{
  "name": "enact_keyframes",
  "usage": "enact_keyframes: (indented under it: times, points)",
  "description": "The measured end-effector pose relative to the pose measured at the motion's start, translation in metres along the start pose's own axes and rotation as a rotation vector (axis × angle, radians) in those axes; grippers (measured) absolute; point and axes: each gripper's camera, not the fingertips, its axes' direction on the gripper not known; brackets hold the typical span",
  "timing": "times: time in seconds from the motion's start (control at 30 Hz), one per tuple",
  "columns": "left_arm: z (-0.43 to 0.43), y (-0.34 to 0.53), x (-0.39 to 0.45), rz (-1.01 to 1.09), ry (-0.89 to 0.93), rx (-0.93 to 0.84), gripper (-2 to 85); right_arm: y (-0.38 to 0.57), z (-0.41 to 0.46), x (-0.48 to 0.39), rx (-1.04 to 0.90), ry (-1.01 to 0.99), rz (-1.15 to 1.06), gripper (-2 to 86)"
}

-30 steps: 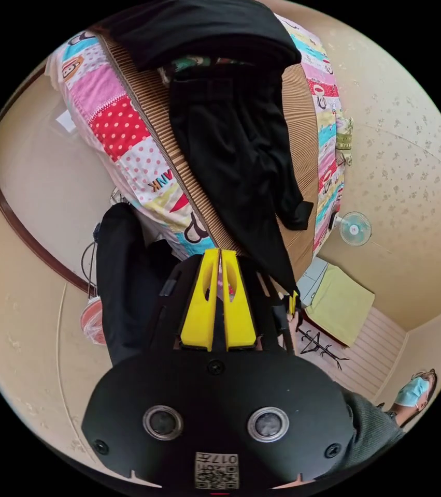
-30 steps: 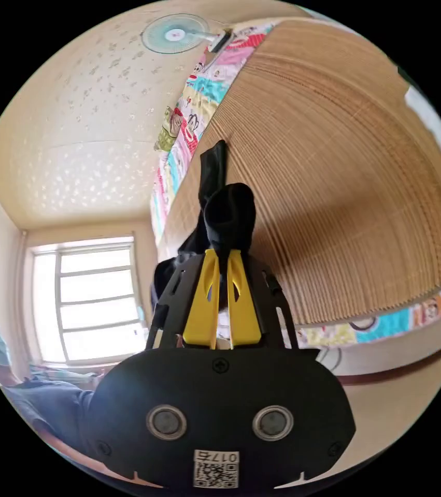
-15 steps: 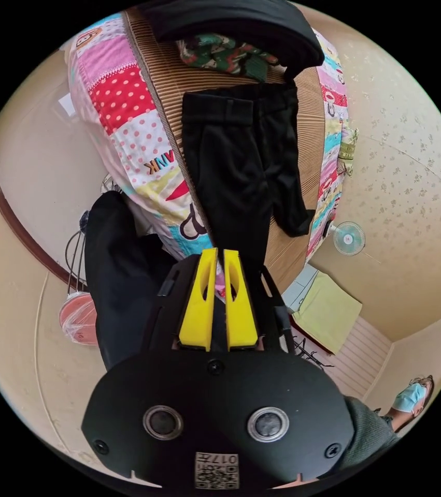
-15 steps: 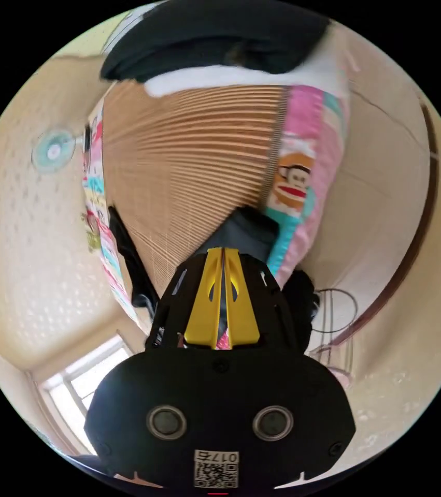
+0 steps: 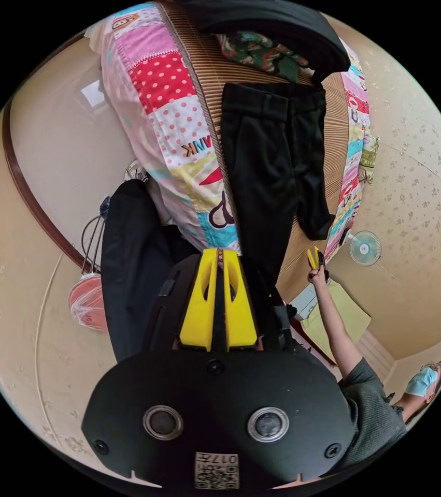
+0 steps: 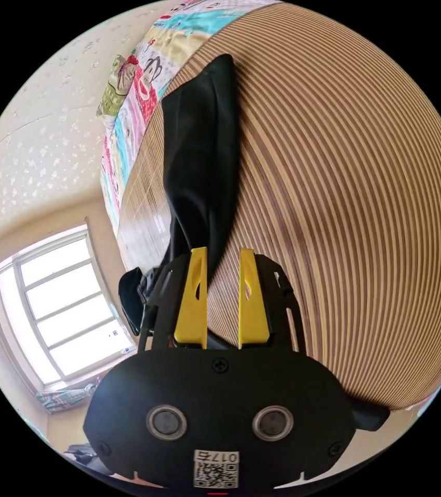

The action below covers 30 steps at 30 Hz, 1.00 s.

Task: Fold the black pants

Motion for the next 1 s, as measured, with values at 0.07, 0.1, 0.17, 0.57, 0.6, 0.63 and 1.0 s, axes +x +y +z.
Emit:
enact_keyframes:
  times: [0.07, 0.1, 0.17, 0.57, 0.6, 0.63, 1.0]
  points:
    - [-0.003, 0.006, 0.001, -0.013, -0.011, 0.007, -0.1, -0.026, -0.007, -0.008, 0.062, 0.067, 0.04, 9.5]
    - [-0.004, 0.009, 0.002, -0.021, -0.019, 0.008, -0.1, -0.03, -0.009, -0.008, 0.086, 0.088, 0.06, 9.5]
    - [-0.005, 0.013, 0.003, -0.026, -0.026, 0.001, -0.2, -0.042, -0.013, 0.003, 0.128, 0.096, 0.111, 7.6]
    - [0.008, 0.015, 0.032, -0.043, -0.039, -0.013, -0.8, 0.109, -0.106, 0.097, 0.506, -0.064, 0.224, 0.9]
    - [0.009, 0.012, 0.039, -0.027, -0.042, -0.009, -0.7, 0.12, -0.108, 0.109, 0.511, -0.049, 0.255, 0.8]
    - [0.009, 0.009, 0.046, -0.011, -0.043, 0.003, -0.4, 0.142, -0.109, 0.135, 0.519, -0.033, 0.325, 0.8]
    - [-0.011, -0.06, 0.101, 0.033, -0.008, 0.234, 11.9, 0.381, -0.086, 0.311, 0.884, -0.603, 0.925, 0.4]
